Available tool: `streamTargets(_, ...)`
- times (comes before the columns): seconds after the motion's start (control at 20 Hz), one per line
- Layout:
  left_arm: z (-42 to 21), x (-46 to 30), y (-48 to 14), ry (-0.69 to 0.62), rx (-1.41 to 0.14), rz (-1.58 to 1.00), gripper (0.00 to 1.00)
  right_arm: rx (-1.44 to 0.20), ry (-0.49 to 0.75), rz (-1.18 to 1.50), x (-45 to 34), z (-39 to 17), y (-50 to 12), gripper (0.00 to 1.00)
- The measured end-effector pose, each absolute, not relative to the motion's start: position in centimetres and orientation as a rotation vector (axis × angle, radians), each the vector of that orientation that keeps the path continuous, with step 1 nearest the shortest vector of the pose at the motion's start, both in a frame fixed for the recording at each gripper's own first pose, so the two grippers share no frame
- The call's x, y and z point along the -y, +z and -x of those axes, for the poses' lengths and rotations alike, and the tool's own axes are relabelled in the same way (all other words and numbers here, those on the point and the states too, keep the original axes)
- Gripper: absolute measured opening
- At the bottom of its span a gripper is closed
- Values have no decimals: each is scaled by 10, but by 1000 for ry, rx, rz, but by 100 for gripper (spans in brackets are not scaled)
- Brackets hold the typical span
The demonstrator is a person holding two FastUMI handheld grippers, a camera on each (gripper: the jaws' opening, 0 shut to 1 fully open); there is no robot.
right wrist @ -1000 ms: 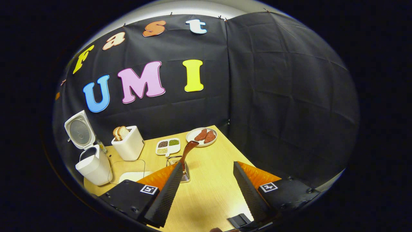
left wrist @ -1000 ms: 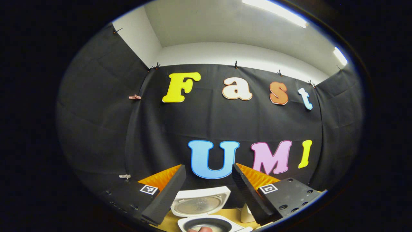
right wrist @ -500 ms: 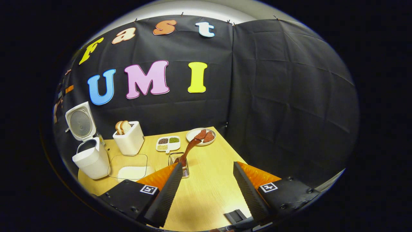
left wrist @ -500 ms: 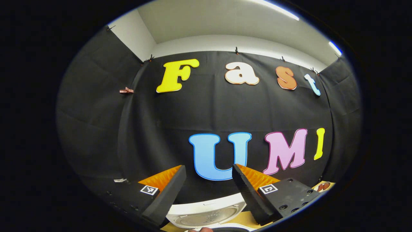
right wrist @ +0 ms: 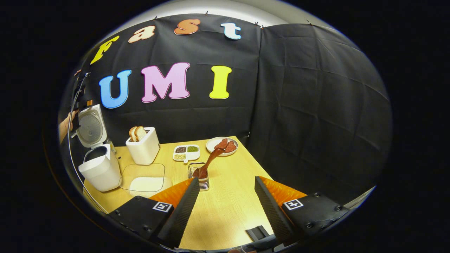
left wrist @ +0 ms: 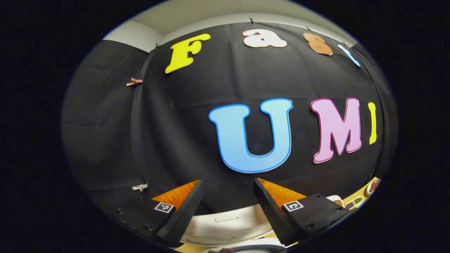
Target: Close the left gripper, press the button to open the rice cooker; take a wooden spoon from the chopstick holder with the right hand, scoop a spoonful of rice and pour it into the rice cooker, then put the wooden spoon back into the chopstick holder.
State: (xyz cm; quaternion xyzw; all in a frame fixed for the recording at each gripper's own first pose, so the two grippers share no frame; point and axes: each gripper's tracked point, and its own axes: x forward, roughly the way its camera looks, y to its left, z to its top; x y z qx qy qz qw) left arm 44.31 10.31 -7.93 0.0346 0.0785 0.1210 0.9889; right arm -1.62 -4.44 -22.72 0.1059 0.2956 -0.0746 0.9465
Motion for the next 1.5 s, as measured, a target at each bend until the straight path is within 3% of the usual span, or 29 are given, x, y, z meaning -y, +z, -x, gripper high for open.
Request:
streamTargets(0.3,-412,-91,-90,248,-163,5,100,-597,-121,-261,35,8,-228,99)
streamTargets(0.75,-313,-35,-123,228,-260,51,100,-605,-90,-281,58,34,-226,99)
streamTargets(0.95,-276,-13,-156,236,-310,52,100,-612,-82,-308,66,35,-228,98)
streamTargets(1.25,-233,13,-257,249,-530,87,100,-583,-47,-308,64,26,-219,99)
streamTargets(1.5,-212,11,-281,279,-536,89,100,-588,-35,-307,65,27,-223,99)
